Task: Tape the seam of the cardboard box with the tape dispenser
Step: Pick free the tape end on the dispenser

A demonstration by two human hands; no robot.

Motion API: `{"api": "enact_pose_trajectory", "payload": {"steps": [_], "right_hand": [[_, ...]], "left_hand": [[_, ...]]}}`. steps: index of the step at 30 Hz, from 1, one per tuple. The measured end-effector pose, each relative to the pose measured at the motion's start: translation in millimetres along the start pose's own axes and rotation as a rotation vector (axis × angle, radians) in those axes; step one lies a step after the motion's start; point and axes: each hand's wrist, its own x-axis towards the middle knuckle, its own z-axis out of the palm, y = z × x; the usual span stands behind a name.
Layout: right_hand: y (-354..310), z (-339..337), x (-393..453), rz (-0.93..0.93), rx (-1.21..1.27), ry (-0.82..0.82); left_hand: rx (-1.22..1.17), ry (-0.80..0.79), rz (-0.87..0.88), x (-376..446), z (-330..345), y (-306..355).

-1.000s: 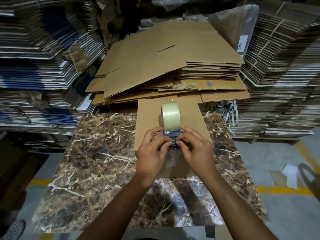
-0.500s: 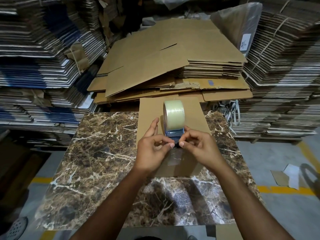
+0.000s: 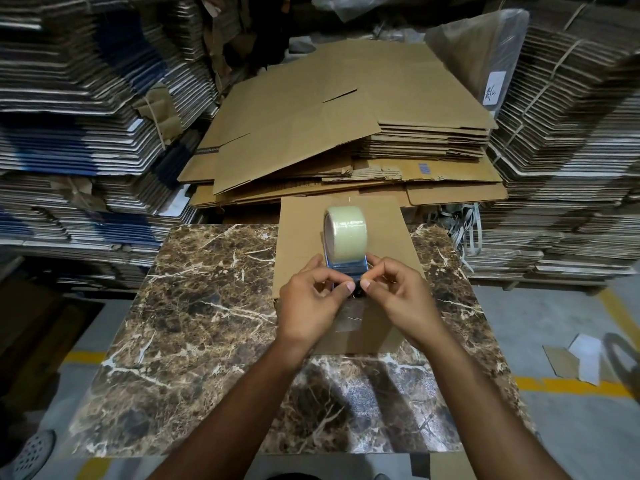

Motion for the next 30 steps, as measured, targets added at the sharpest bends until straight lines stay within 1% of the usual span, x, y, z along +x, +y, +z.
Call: {"api": "enact_pose_trajectory", "payload": {"steps": [2,4,7,10,14,18,22,27,30], "right_hand": [[-2,1,-2,-0.018,-0.024,0.024],[-5,1,-4,-0.03,-0.094,0.084],[-10,1,-7,-0.038,-0.211,0.164],[-10,2,-9,-0.058,-0.273,0.13],[-7,1,-5,-0.041,-0.291,0.126],[-8,-3,-1,0.033,-0.202,0.049],[-17,-14,7,0.065,-0.105,-0.081],[-23,-24,15,0.099,-0.08,-0.23],[-22,-29,18,0.128,-0.075,-0.299]], "left_hand": [[0.019,0.046,0.017,-2,2,-3],[0.044,0.093,-0.022,-5,2,-1],[0.073,0.106,-0.036,-9,1,4],[0.069,0.104,-0.052,-9,1,2],[-0.02,0.065,-0.089,-7,3,-1],[-0.06,-0.024,-0.108,4,-1,-1],[0.019,-0.148,-0.054,13,-9,1],[-0.002,-0.32,0.027,24,-18,4],[0.04,-0.382,0.079,30,-22,6]]}}
